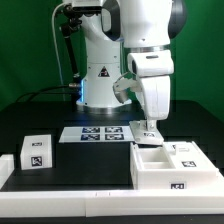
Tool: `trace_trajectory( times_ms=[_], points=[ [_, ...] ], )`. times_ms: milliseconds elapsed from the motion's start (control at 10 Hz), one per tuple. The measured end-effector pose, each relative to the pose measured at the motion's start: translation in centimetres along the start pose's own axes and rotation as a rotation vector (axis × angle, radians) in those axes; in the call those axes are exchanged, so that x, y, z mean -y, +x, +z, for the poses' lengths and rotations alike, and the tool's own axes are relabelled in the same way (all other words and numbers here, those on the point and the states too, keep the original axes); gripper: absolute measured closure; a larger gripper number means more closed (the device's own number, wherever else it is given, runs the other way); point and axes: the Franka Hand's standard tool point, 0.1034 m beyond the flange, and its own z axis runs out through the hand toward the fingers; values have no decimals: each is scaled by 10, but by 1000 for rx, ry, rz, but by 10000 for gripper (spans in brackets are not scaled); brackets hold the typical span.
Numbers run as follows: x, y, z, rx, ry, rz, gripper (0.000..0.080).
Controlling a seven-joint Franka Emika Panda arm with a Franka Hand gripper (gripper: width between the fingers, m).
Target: Assemble cabinet
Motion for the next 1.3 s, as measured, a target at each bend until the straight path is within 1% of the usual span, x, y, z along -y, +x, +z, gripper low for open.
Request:
trace_trajectory(
  times_ms=[300, 500, 600, 800, 900, 1000, 1100, 1300],
  points=[
    [4, -4, 7, -4, 15, 11, 729],
    [5, -6, 9, -6, 18, 17, 729],
    [2, -5, 8, -13, -3, 19, 729],
    [0, -4, 7, -11, 0, 20, 729],
    [0, -2, 5, -12, -9, 20, 729],
    [-1, 1, 5, -18, -26, 22, 729],
    [-1, 0, 4, -16, -21, 22, 729],
    [-2, -2, 4, -16, -22, 25, 729]
  ],
)
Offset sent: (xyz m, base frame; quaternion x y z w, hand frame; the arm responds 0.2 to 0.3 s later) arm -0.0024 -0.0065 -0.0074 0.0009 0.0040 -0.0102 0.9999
